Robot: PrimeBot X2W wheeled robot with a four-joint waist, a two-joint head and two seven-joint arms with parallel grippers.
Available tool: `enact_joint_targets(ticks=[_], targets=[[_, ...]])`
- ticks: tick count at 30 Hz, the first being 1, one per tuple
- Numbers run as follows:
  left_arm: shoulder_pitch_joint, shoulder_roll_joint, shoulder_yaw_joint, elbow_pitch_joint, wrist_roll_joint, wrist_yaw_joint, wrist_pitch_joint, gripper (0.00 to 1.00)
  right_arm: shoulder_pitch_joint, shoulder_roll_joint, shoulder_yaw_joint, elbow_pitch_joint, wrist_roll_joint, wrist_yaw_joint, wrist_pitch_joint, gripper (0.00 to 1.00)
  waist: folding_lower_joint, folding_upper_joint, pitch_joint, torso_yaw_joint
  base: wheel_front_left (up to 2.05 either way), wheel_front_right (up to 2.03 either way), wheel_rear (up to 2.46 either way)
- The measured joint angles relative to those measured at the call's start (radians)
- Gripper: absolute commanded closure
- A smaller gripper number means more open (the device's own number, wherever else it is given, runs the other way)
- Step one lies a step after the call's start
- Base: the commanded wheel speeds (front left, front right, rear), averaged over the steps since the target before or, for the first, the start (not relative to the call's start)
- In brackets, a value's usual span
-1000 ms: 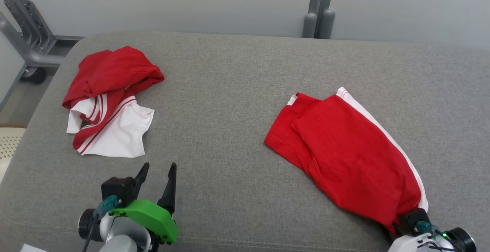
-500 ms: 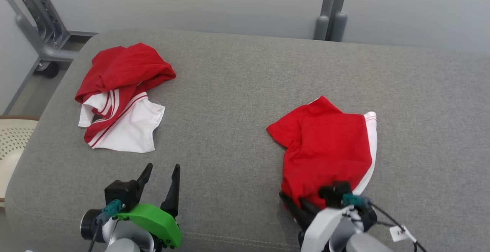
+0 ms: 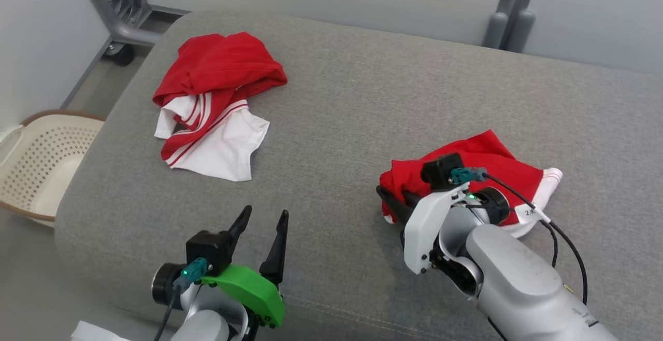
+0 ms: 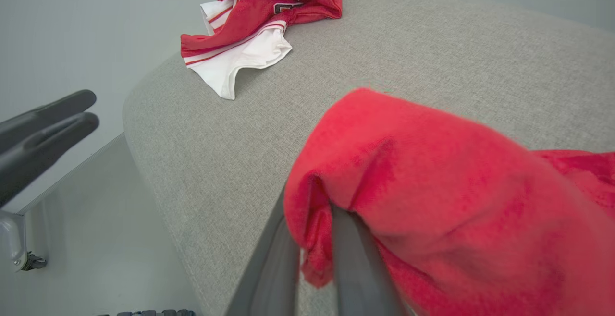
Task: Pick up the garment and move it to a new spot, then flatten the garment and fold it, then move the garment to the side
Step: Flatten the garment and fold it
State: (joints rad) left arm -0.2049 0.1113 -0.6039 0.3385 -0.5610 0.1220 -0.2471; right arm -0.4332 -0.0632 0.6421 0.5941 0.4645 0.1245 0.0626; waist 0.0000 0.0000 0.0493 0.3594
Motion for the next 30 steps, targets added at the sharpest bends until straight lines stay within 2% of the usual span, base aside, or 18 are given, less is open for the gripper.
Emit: enact_joint_targets(ticks=[7, 11, 17, 18, 19, 21, 30], targets=[[-0.003, -0.010, -0.027, 0.036, 0.000, -0.007, 0.028, 0.00, -0.079, 0.000, -0.005, 0.076, 0.035, 0.000, 0.019, 1.00, 0.0000, 0.0000, 0.008, 0.091, 0.00, 0.00, 0.00], [-0.003, -0.009, -0.026, 0.047, 0.000, -0.007, 0.047, 0.00, -0.108, -0.001, 0.027, 0.086, 0.054, 0.000, 0.034, 1.00, 0.0000, 0.0000, 0.007, 0.128, 0.00, 0.00, 0.00], [-0.001, -0.006, -0.027, 0.077, -0.013, -0.007, 0.095, 0.00, -0.141, 0.004, 0.147, 0.063, 0.162, 0.000, 0.054, 1.00, 0.0000, 0.0000, 0.002, 0.174, 0.00, 0.00, 0.00], [0.000, -0.006, -0.033, 0.081, -0.017, -0.007, 0.105, 0.00, -0.145, 0.003, 0.161, 0.066, 0.160, 0.000, 0.054, 0.90, 0.0000, 0.0000, 0.001, 0.178, 0.00, 0.00, 0.00], [0.000, -0.007, -0.037, 0.082, -0.019, -0.007, 0.111, 0.00, -0.151, 0.002, 0.171, 0.068, 0.160, 0.000, 0.054, 0.57, 0.0000, 0.0000, 0.000, 0.180, 0.00, 0.00, 0.00], [0.000, -0.007, -0.044, 0.085, -0.025, -0.007, 0.124, 0.00, -0.166, 0.001, 0.185, 0.079, 0.160, 0.000, 0.053, 0.00, 0.0000, 0.0000, -0.001, 0.182, 0.00, 0.00, 0.00], [0.000, -0.007, -0.044, 0.097, -0.040, -0.017, 0.151, 0.00, -0.235, 0.001, 0.236, 0.180, 0.079, 0.000, 0.019, 0.00, 0.0000, 0.0000, -0.011, 0.177, 0.00, 0.00, 0.00]])
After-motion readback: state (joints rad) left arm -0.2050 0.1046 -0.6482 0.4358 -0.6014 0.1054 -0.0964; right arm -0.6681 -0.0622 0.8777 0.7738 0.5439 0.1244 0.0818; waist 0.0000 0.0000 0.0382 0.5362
